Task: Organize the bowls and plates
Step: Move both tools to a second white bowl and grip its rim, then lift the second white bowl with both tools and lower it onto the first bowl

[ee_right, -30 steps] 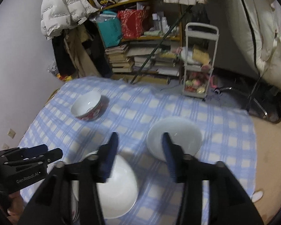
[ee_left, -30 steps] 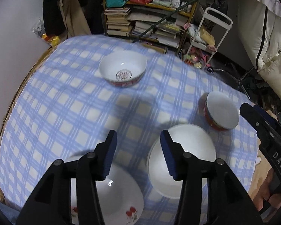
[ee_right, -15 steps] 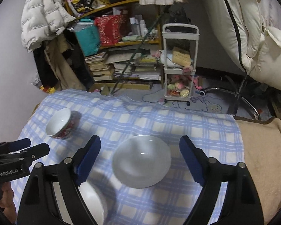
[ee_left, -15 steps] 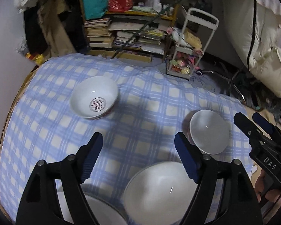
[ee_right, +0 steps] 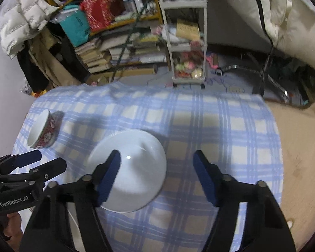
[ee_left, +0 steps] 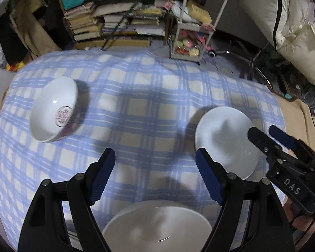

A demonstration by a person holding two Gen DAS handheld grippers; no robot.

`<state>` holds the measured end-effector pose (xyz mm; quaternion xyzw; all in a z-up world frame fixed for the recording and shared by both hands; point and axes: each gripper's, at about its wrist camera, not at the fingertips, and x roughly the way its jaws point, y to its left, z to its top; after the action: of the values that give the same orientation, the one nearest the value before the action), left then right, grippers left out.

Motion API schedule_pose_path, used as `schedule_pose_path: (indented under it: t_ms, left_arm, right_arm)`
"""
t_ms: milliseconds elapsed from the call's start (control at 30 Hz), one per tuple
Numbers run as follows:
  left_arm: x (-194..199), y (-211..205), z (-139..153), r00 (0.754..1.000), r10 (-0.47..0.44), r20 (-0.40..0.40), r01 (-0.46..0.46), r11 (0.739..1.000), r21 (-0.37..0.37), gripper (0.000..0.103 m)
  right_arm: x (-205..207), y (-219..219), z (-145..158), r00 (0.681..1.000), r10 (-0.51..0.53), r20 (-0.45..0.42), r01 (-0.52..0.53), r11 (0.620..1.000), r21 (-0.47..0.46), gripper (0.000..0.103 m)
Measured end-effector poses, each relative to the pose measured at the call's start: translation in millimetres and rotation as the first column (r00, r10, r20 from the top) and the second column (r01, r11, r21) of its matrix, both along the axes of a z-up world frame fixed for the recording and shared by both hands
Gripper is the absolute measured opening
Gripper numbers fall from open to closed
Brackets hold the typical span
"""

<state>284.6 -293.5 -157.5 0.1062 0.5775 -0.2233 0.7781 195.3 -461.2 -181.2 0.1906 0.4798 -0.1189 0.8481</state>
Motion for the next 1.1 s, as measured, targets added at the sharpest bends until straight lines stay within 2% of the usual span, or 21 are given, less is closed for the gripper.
schedule_pose_path:
  t_ms: [133, 233, 333, 367, 433, 500, 533, 567, 600, 700, 833, 1100]
  left_arm:
    - [-2, -14, -13, 0.998, -0.048, -0.041, 0.048, 0.999, 0.008, 0.078]
    - [-2, -22, -23, 0.996, -0.058, -0.065, 0.059, 0.998, 0.007, 0.078]
    - [2, -28, -31, 0.994, -0.053, -0.093, 0.053, 0.999, -0.002, 0.074]
    - [2, -30, -33, 0.994, -0.051, -0.093, 0.051, 0.999, -0.005, 0.065]
    - [4, -30, -38, 0.993, -0.036, -0.110, 0.033, 0.999, -0.025, 0.056]
    - [6, -31, -44, 0.988, -0.032, -0.153, 0.024, 0.998, -0.054, 0.035]
    - [9, -31, -47, 0.983, -0.038, -0.180, 0.025, 0.997, -0.075, 0.031]
    - [10, -32, -49, 0.978, -0.061, -0.202, 0.039, 0.993, -0.109, 0.020]
    - [11, -33, -49, 0.975, -0.077, -0.208, 0.049, 0.990, -0.134, 0.013]
    - [8, -32, -45, 0.976, -0.068, -0.206, 0.044, 0.992, -0.121, 0.011]
    - [-3, -29, -27, 0.991, -0.081, -0.111, 0.077, 0.996, -0.042, 0.011]
    - [-13, 3, 20, 0.999, -0.046, -0.028, 0.044, 0.998, -0.046, 0.012]
  right_arm:
    - [-1, -3, -19, 0.999, -0.004, -0.041, 0.007, 0.997, 0.072, 0.052]
    - [0, -5, -29, 0.998, 0.000, -0.065, 0.007, 0.995, 0.101, 0.045]
    - [1, -8, -38, 0.996, -0.005, -0.091, 0.018, 0.989, 0.146, 0.026]
    - [1, -10, -41, 0.995, -0.006, -0.097, 0.022, 0.986, 0.164, 0.024]
    - [0, -12, -47, 0.995, -0.011, -0.096, 0.032, 0.976, 0.216, 0.021]
    - [-1, -15, -52, 0.996, -0.021, -0.092, 0.044, 0.963, 0.265, 0.021]
    - [-1, -16, -54, 0.996, -0.027, -0.086, 0.050, 0.958, 0.281, 0.021]
    - [-2, -17, -55, 0.996, -0.031, -0.080, 0.053, 0.954, 0.296, 0.021]
    - [-3, -17, -56, 0.997, -0.032, -0.073, 0.053, 0.950, 0.309, 0.021]
    - [-8, -13, -52, 0.999, -0.025, -0.038, 0.035, 0.952, 0.305, 0.020]
    - [-11, 5, -36, 1.000, 0.021, -0.004, -0.019, 0.972, 0.233, 0.018]
    - [-20, 36, 3, 0.995, 0.046, 0.092, -0.065, 0.975, 0.212, 0.017]
